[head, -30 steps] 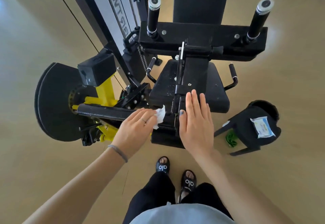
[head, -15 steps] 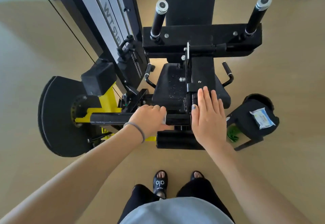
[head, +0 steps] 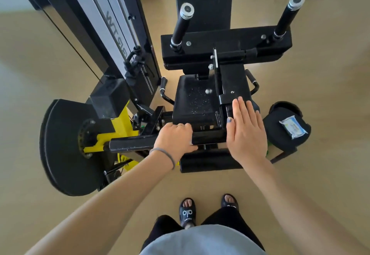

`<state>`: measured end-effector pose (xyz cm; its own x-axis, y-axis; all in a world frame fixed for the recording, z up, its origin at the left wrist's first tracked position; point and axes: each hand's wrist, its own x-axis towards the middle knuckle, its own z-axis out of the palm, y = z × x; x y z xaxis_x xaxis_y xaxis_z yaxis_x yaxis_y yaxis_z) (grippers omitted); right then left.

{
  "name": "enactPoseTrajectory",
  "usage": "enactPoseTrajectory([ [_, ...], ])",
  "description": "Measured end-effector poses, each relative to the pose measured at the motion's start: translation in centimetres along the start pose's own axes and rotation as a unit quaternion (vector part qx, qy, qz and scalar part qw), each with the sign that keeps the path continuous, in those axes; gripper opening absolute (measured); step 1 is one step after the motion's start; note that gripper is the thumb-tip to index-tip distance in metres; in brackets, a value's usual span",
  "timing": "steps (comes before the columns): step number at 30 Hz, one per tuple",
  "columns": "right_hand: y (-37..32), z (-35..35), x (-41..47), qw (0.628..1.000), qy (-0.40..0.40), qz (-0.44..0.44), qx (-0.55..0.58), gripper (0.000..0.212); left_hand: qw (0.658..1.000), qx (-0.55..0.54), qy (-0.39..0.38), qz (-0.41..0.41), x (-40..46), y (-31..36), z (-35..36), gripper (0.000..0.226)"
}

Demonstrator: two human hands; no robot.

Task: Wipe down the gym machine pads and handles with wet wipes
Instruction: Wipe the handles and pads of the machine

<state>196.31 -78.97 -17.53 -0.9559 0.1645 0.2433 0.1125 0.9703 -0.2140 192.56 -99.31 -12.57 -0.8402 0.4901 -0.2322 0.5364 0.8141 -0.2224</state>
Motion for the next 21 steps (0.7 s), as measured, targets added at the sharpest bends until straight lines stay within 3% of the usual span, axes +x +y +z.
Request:
enactPoseTrajectory([
  [3,-0.1,0.1,0.0,1.0,-0.002,0.003,-0.01,0.059,0.998,0.052,-0.02,-0.005,-1.5,-3.9,1.3,0.019],
  [6,-0.1,0.1,0.1,1.0,0.0,-0.001,-0.016,0.059,1.0,0.012,0.005,0.001,-0.6,-2.4,1.7,0.015],
  [10,-0.1,0.2,-0.1,1.0,0.006,0.002,-0.008,0.058,0.996,-0.037,0.076,0.021,0.9,4.0,1.9,0.014],
  [14,0.0,0.1,0.0,1.0,0.002,-0.011,-0.011,0.059,0.99,-0.001,0.13,0.051,-1.2,-0.2,3.5,0.026],
  [17,-0.5,0.0,0.1,1.0,0.013,0.014,-0.018,0.059,0.995,0.045,0.086,-0.019,-5.2,-7.1,4.9,0.025],
  [21,-4.9,-0.9,-0.4,0.998,0.06,-0.009,0.003,0.059,0.995,0.067,0.015,-0.068,-7.5,-11.8,5.7,0.051],
])
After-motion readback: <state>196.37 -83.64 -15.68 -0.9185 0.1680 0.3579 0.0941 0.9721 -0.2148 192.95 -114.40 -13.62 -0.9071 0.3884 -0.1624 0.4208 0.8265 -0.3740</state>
